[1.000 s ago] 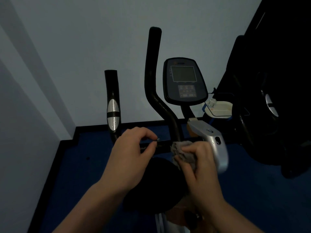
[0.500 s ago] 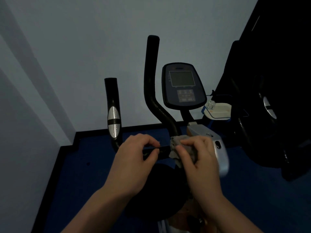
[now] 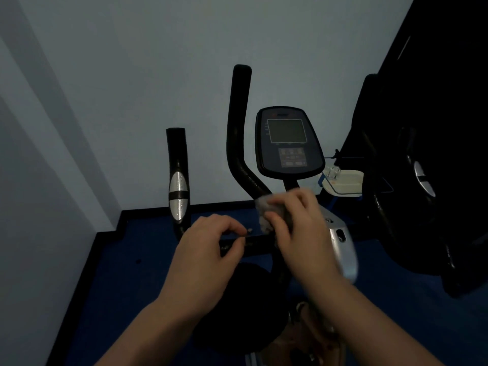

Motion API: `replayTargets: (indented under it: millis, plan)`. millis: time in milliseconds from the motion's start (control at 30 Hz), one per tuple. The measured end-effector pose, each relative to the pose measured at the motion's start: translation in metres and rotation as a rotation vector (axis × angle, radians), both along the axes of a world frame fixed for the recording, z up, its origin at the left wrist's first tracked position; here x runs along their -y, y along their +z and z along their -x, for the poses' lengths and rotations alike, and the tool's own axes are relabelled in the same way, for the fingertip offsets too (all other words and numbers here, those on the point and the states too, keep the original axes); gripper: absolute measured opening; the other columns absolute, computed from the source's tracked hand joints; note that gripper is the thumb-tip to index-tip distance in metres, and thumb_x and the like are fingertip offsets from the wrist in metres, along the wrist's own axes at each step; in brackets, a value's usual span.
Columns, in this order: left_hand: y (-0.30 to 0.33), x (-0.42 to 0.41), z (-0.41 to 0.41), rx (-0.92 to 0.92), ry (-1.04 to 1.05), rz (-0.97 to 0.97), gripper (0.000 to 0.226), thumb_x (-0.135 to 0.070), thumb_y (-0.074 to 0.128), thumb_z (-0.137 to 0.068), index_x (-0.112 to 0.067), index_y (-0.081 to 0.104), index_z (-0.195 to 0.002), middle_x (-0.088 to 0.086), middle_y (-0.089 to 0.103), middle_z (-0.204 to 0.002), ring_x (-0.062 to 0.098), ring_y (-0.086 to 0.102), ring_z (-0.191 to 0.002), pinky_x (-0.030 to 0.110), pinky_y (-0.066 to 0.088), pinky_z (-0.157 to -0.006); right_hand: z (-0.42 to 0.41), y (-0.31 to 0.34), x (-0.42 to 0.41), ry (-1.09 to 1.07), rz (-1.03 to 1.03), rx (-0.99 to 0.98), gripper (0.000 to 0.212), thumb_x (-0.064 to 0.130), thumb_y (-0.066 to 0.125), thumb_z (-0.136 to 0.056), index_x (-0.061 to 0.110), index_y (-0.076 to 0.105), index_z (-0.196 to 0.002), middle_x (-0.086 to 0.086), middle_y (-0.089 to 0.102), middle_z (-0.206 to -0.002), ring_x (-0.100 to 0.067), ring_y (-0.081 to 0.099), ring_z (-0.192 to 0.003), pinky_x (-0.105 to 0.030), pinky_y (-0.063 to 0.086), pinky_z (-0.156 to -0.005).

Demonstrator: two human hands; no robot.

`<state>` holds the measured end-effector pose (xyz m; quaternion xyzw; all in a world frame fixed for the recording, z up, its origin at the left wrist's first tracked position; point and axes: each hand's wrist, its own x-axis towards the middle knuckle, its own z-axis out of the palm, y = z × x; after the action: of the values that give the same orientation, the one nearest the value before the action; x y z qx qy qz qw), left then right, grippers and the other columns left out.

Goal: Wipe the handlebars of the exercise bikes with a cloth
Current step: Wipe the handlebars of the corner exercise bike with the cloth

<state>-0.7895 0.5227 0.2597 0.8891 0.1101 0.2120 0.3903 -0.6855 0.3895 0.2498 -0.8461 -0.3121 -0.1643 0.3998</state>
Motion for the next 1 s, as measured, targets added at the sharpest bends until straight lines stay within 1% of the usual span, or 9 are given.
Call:
replayTargets:
  millis: [100,267,333,433,500,600,667,833,1000]
  plan:
    - [0.001,0.004,0.002,0.025,0.017,-0.044,0.013,-0.024,0.064,-0.085,-0.035,0.063,-0.094,-0.024,0.056,-0.090,-0.003,0.050,-0.095,0.013,0.039,-0.077,-0.019,0.009,-0.008,0.055,0.002,0.013,0.018,0.016,0.065,-0.087,0.023,0.062,-0.103,0.006,0.049,-0.107,-0.006,0.053,-0.091,-0.027,0.050,-0.075]
    - [0.007,-0.018,0.000,0.233,0.132,-0.048,0.011,-0.022,0.061,-0.084,-0.030,0.063,-0.090,-0.023,0.059,-0.091,-0.002,0.055,-0.093,0.010,0.040,-0.083,0.000,-0.006,0.018,0.090,-0.004,-0.015,0.025,0.014,0.067,-0.085,0.030,0.059,-0.103,0.014,0.047,-0.105,0.002,0.051,-0.094,-0.007,0.042,-0.075]
    - [0.019,-0.043,-0.012,0.309,0.201,-0.094,0.016,-0.016,0.057,-0.083,-0.028,0.063,-0.093,-0.018,0.060,-0.095,-0.001,0.053,-0.093,0.004,0.034,-0.086,-0.012,0.001,0.006,0.092,0.049,0.055,0.021,0.014,0.068,-0.085,0.025,0.061,-0.101,0.011,0.049,-0.104,-0.001,0.051,-0.088,-0.012,0.044,-0.072]
    - [0.038,-0.080,-0.043,0.341,0.231,-0.212,0.023,-0.007,0.057,-0.087,-0.015,0.065,-0.107,-0.003,0.057,-0.121,0.005,0.046,-0.114,0.001,0.023,-0.097,-0.041,0.023,-0.034,0.144,0.130,0.150,0.016,0.016,0.067,-0.086,0.019,0.062,-0.100,0.004,0.052,-0.104,-0.008,0.052,-0.090,-0.022,0.047,-0.073]
    - [0.042,-0.095,-0.061,0.283,0.204,-0.237,0.033,-0.008,0.057,-0.089,-0.014,0.059,-0.122,0.000,0.049,-0.137,0.008,0.038,-0.127,0.007,0.020,-0.106,-0.051,0.031,-0.047,0.181,0.117,0.116,0.014,0.017,0.065,-0.087,0.020,0.061,-0.101,0.006,0.052,-0.106,-0.008,0.052,-0.093,-0.022,0.047,-0.075]
    - [0.035,-0.103,-0.072,0.147,0.159,-0.243,0.046,-0.017,0.053,-0.094,-0.014,0.044,-0.140,0.001,0.037,-0.150,0.014,0.028,-0.140,0.024,0.017,-0.115,-0.043,0.023,-0.034,0.193,0.076,0.029,0.020,0.015,0.065,-0.087,0.026,0.060,-0.102,0.015,0.049,-0.106,0.000,0.050,-0.096,-0.013,0.043,-0.078]
    - [0.028,-0.106,-0.074,0.112,0.147,-0.263,0.049,-0.020,0.052,-0.095,-0.013,0.040,-0.142,-0.001,0.035,-0.152,0.012,0.024,-0.142,0.022,0.014,-0.114,-0.034,0.015,-0.024,0.181,0.051,0.039,0.023,0.013,0.067,-0.085,0.028,0.060,-0.101,0.017,0.048,-0.105,-0.003,0.051,-0.098,-0.015,0.044,-0.080]
    - [0.028,-0.109,-0.079,0.158,0.191,-0.287,0.044,-0.020,0.054,-0.093,-0.012,0.049,-0.136,-0.002,0.044,-0.143,0.008,0.032,-0.134,0.017,0.022,-0.104,-0.059,0.039,-0.070,0.153,0.073,0.098,0.015,0.015,0.066,-0.086,0.020,0.062,-0.100,0.008,0.053,-0.104,-0.005,0.053,-0.092,-0.021,0.046,-0.076]
    - [0.024,-0.110,-0.079,0.200,0.181,-0.275,0.042,-0.018,0.054,-0.092,-0.013,0.051,-0.134,-0.002,0.046,-0.140,0.006,0.034,-0.130,0.019,0.025,-0.103,-0.056,0.040,-0.072,0.113,0.004,0.035,0.016,0.017,0.067,-0.086,0.024,0.062,-0.099,0.012,0.053,-0.102,0.002,0.052,-0.089,-0.005,0.039,-0.073]
